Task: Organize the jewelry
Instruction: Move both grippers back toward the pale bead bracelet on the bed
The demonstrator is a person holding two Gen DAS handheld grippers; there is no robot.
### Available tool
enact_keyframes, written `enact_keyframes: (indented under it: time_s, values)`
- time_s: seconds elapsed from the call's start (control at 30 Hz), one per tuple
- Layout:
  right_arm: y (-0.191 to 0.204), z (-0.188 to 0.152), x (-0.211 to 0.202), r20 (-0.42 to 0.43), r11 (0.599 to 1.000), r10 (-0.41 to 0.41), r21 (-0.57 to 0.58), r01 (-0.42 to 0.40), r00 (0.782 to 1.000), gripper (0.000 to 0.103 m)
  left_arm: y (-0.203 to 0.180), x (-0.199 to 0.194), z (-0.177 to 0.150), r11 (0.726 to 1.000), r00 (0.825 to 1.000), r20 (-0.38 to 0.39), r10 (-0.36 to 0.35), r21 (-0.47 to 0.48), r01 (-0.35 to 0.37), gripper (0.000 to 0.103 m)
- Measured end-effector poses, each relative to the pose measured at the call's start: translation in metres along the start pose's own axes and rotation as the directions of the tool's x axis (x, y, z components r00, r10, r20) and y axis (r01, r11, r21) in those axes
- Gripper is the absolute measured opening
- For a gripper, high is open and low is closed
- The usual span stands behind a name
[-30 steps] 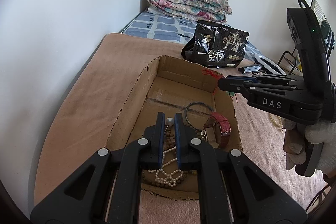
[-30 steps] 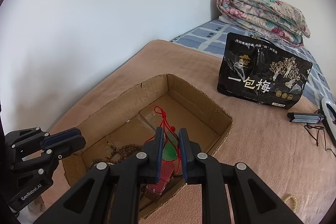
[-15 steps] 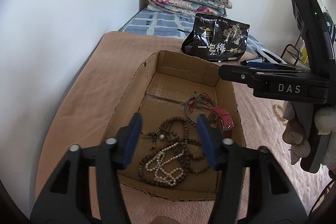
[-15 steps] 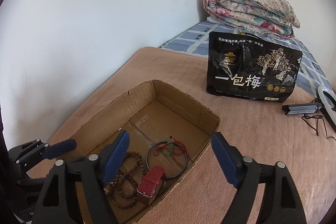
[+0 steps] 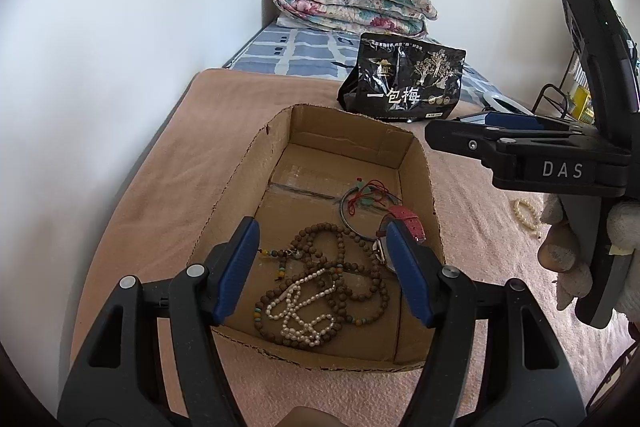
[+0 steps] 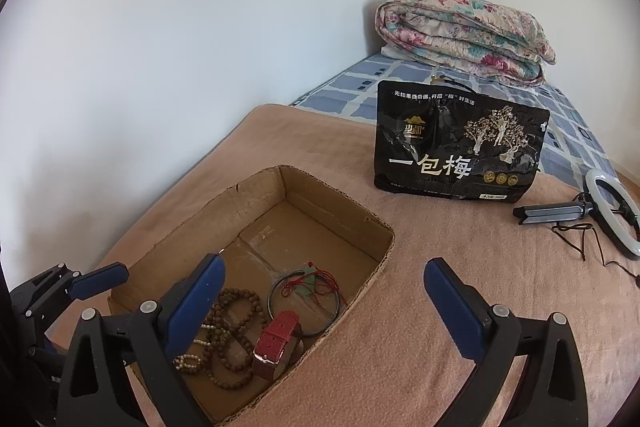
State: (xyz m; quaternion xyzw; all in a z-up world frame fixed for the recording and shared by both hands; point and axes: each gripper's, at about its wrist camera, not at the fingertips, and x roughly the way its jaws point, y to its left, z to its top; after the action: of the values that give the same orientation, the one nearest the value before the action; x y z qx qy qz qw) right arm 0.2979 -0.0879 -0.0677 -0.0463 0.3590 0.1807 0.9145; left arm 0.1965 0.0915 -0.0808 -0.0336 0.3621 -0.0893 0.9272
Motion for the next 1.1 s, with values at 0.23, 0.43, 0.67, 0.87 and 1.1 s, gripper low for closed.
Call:
enact_keyframes:
  time_s: [0.23, 0.43, 0.67, 0.87, 1.1]
  values:
    - [-0.019, -0.017, -0.028, 0.017, 0.998, -0.05, -0.034, 0.05, 0.999, 0.101, -0.017, -0.011, 0.0, 1.0, 1.0, 0.019, -0.021, 0.016, 0.021, 0.068]
    - [-0.051, -0.034, -0.055, 0.029, 0.994, -0.108, -0.022, 0.109, 0.994, 0.101, -0.038, -0.019, 0.003, 0.998, 0.998, 0.036, -0.049, 0.04, 0.047, 0.068]
    - [-0.102, -0.062, -0.086, 0.03, 0.986, -0.165, 0.04, 0.164, 0.986, 0.101, -0.071, -0.026, 0.007, 0.993, 0.994, 0.051, -0.095, 0.068, 0.092, 0.068]
    - [-0.146, -0.092, -0.106, 0.01, 0.972, -0.218, 0.093, 0.216, 0.976, 0.097, -0.107, -0.024, 0.007, 0.986, 0.99, 0.053, -0.133, 0.11, 0.126, 0.068]
    - [-0.185, -0.125, -0.113, -0.046, 0.962, -0.232, 0.135, 0.236, 0.972, 0.083, -0.145, -0.008, 0.009, 0.973, 0.984, 0.024, -0.178, 0.155, 0.172, 0.068]
